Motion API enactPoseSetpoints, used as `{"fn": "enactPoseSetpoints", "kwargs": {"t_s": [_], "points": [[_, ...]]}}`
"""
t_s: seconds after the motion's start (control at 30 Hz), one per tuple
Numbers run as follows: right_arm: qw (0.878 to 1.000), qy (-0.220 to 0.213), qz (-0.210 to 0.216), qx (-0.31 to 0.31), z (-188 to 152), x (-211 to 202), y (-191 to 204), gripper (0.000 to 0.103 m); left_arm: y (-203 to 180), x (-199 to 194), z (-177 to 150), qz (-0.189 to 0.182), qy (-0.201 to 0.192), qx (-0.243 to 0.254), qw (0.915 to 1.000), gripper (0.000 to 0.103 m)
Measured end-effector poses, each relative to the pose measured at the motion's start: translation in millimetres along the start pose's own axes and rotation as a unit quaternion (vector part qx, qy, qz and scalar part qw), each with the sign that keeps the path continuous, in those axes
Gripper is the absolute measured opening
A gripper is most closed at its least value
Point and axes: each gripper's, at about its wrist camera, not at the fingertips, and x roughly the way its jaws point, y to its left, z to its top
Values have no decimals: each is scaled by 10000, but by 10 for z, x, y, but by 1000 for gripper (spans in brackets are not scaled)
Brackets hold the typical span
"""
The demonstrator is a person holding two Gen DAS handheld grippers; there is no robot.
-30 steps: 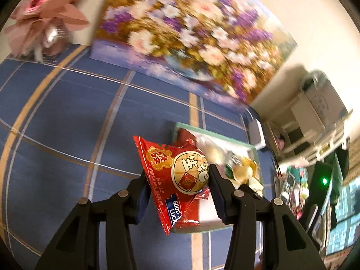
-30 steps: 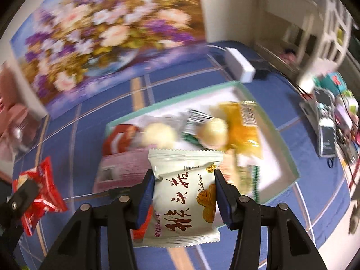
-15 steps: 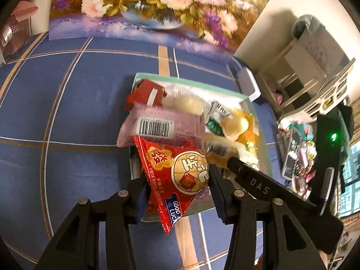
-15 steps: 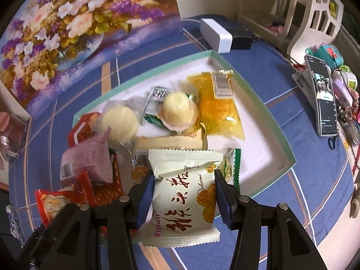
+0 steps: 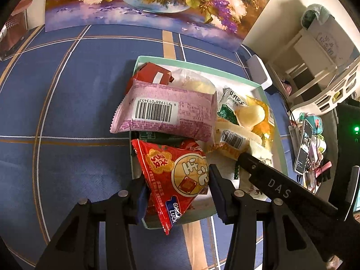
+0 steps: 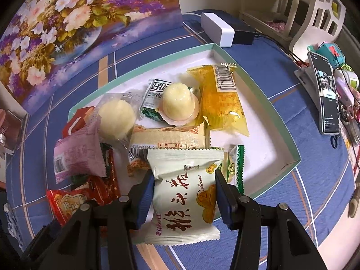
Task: Organize snacks
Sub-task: 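Carry the red bag and pastry pack into the tray and open both tools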
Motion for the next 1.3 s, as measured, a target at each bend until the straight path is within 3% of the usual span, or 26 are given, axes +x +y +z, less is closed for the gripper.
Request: {"fn": "enactPoseSetpoints", "kwargs": {"t_s": [0.37,0.9,1.3], "points": [[10000,44,53,45,-11,32,-15,55,4,54,-9,41,134,-45,9999,52],[9997,18,160,167,-7,-15,-39,56,14,-60,26,44,150,-96,9998,66],[9999,88,108,56,-29,82,23,55,78,-190,22,33,185,-217,9996,67]]}}
